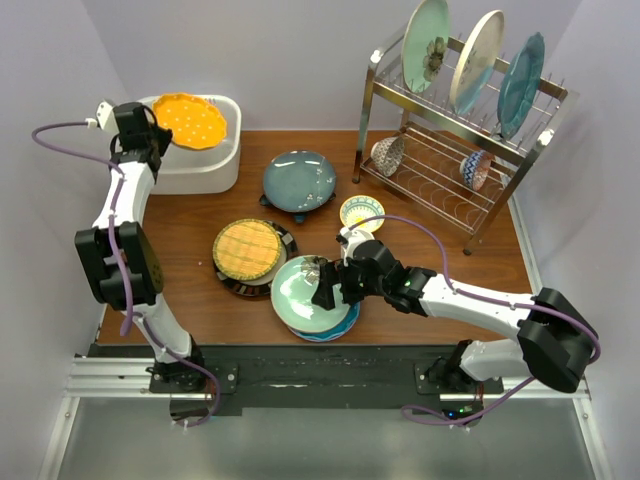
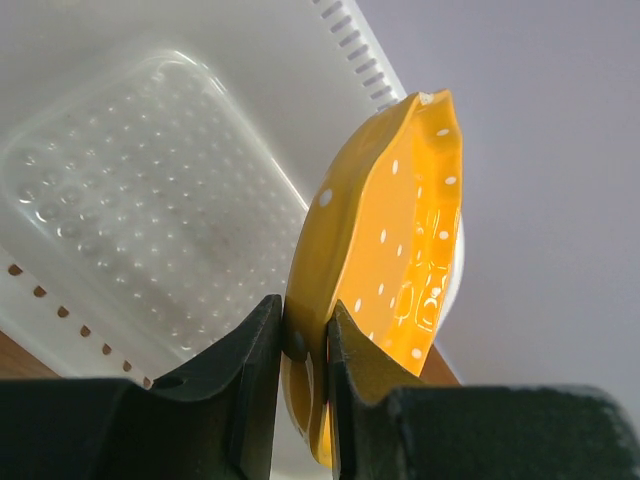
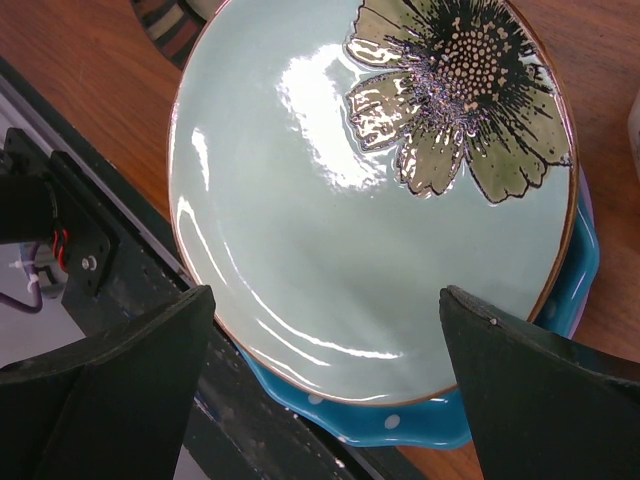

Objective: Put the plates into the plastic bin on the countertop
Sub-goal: Place the plate in the plastic bin.

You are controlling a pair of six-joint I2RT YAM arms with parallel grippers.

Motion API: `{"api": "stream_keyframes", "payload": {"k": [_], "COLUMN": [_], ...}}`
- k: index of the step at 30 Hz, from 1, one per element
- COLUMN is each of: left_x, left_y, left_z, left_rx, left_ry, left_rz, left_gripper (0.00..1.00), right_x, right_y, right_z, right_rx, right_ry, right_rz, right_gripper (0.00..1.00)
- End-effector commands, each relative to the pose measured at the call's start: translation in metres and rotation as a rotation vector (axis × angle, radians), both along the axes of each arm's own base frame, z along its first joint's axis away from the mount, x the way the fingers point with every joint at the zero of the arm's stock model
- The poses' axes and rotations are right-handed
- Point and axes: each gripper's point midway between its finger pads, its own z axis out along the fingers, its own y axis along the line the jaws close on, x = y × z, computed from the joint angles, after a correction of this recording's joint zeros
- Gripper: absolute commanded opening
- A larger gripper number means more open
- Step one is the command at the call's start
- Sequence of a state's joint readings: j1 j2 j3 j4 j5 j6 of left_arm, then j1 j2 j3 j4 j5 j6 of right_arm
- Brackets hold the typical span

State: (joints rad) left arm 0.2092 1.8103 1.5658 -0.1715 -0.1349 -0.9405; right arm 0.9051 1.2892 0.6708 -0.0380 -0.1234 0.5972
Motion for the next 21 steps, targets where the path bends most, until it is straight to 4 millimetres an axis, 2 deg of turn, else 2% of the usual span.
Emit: {"api": "stream_keyframes", "payload": {"k": [1, 4, 10, 20, 21], "left_x": [0.017, 0.021, 0.032, 0.046, 0.048], "left_y": [0.021, 0.028, 0.029, 0.023, 0.022], "left_z": [0.081, 0.072, 0.063, 0.056, 0.062], "left_rx": [0.088, 0.122, 0.138, 0.219, 0.236], "left_ry": [-0.221, -0.19, -0.17, -0.122, -0.126], "left_rz": [0.063, 0.077, 0.064, 0.031, 0.033], "left_gripper": [0.0, 0.0, 0.0, 0.0, 0.0], "right_x": [0.007, 0.008, 0.007, 0.008, 0.009], "right_y": [0.013, 0.013, 0.015, 0.016, 0.017], "right_z": [0.02, 0.02, 0.019, 0.02, 0.019], "right_rx": [0.038, 0.037, 0.036, 0.039, 0.037], "right_ry": [-0.044, -0.042, -0.04, -0.042, -0.042], "right_rz": [0.017, 0.017, 0.026, 0.028, 0.029], "right_gripper": [0.99, 0.99, 0.99, 0.99, 0.99]}}
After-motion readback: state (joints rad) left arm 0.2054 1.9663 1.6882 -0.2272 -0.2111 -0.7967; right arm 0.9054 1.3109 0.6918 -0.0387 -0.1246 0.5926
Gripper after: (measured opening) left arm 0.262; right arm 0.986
